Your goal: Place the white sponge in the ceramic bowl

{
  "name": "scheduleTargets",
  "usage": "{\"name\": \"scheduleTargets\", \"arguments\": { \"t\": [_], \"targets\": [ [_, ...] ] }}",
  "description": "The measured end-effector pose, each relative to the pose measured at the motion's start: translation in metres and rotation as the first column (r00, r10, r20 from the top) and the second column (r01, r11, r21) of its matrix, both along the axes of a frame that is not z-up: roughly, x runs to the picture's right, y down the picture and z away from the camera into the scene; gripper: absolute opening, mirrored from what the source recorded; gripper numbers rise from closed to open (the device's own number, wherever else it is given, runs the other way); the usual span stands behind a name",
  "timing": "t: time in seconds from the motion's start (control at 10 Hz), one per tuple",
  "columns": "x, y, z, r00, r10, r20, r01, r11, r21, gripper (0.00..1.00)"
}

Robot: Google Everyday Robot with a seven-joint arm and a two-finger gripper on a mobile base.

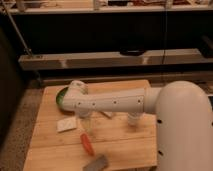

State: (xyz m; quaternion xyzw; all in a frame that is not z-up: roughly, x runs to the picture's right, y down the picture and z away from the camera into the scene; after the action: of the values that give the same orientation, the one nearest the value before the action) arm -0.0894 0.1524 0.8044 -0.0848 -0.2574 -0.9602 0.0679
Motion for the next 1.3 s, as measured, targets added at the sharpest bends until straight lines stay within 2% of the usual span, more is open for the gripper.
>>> {"name": "scheduleTargets", "arguments": {
  "t": [0.4,0.9,1.1,1.3],
  "targets": [
    [-0.019,0.0,-0.001,0.997,-0.069,0.03,0.069,0.9976,0.003,0.8],
    [-0.032,-0.002,-0.008,0.993,-0.113,0.044,0.113,0.9936,-0.005,0.8],
    [-0.042,0.0,-0.01,0.989,-0.138,0.055,0.139,0.9903,-0.006,0.8],
    [-0.04,0.002,-0.009,0.983,-0.172,0.06,0.172,0.985,-0.003,0.8]
  ]
}}
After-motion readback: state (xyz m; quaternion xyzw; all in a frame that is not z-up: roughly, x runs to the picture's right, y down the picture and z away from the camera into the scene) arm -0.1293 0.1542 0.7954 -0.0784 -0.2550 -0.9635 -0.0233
